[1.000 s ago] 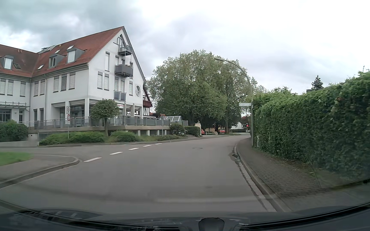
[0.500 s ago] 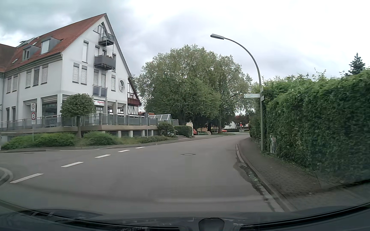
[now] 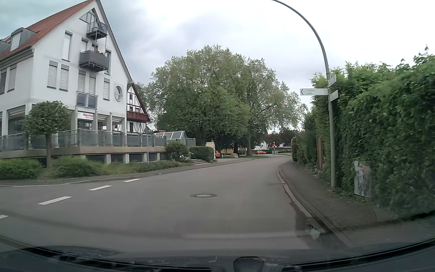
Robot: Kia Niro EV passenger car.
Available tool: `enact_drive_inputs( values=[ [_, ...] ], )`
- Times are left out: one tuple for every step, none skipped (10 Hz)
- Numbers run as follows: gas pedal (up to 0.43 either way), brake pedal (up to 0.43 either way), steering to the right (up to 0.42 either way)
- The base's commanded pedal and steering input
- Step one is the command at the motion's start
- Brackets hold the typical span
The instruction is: Follow the waypoints while adhering to traffic rules and regulations
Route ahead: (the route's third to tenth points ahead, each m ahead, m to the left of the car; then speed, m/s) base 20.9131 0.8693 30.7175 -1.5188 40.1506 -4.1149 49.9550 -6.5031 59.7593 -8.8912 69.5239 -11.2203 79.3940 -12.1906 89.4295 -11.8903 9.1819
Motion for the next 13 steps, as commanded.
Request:
enact_drive_inputs(
  values=[
    [0.047, 0.0, 0.037],
    [0.047, 0.0, 0.037],
    [0.059, 0.0, 0.038],
    [0.059, 0.0, 0.038],
    [0.067, 0.0, 0.037],
    [0.067, 0.0, 0.037],
    [0.067, 0.0, 0.037],
    [0.067, 0.0, 0.036],
    [0.079, 0.0, 0.036],
    [0.079, 0.0, 0.037],
    [0.079, 0.0, 0.036],
    [0.079, 0.0, 0.035],
    [0.079, 0.0, 0.034]
  ],
)
